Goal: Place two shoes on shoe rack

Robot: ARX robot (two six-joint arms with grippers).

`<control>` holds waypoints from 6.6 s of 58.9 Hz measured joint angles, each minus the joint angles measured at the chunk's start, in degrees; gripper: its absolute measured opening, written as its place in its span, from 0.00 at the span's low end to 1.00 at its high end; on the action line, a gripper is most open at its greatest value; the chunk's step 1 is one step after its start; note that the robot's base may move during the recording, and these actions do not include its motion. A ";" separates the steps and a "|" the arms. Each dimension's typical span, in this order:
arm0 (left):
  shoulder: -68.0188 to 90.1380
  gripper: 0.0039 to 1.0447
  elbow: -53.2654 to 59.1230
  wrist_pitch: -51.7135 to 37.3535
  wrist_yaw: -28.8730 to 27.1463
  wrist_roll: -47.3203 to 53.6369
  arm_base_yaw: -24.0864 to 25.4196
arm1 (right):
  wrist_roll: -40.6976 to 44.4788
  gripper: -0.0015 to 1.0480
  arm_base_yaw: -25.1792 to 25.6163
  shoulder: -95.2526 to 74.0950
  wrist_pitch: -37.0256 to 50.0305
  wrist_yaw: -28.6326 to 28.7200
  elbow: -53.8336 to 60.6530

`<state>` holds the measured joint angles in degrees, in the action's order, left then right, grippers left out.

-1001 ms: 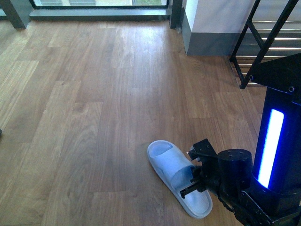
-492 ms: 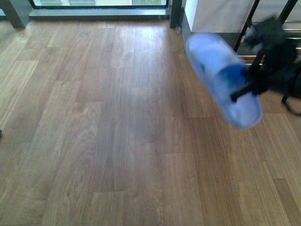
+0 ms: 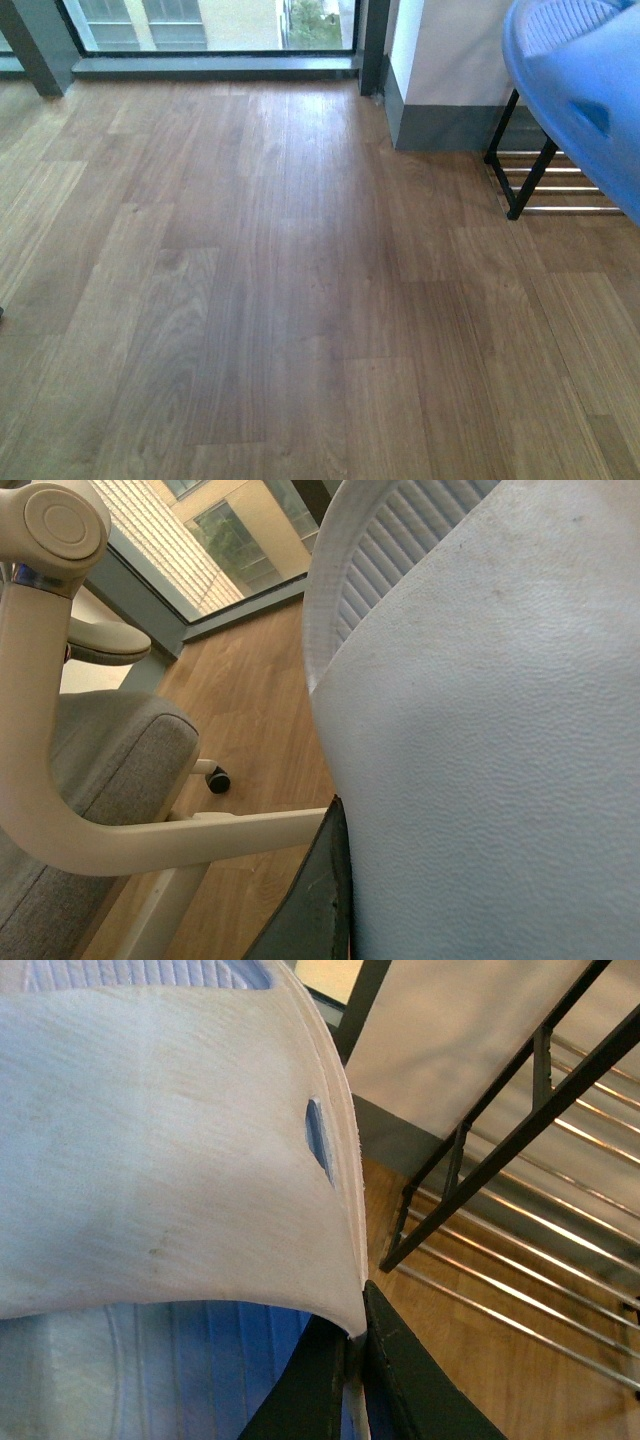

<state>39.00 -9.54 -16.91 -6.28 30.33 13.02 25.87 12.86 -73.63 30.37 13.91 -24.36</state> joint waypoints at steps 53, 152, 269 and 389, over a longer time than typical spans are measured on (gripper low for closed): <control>0.00 0.02 0.00 0.00 0.00 0.00 0.00 | -13.18 0.02 6.05 62.18 -38.75 10.05 13.92; -0.02 0.02 0.17 0.00 0.28 0.04 -0.13 | -13.25 0.02 6.05 62.36 -39.01 9.64 14.49; -0.04 0.02 0.15 0.00 0.04 0.04 -0.11 | -13.27 0.02 6.05 62.40 -39.01 9.92 14.27; 0.00 0.02 0.15 0.00 -0.07 0.04 -0.11 | -15.56 0.32 -9.33 -38.29 -4.98 -31.30 -30.51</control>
<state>39.00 -9.39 -16.91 -6.35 30.37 12.91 10.31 3.53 -111.92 25.39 -17.39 -54.87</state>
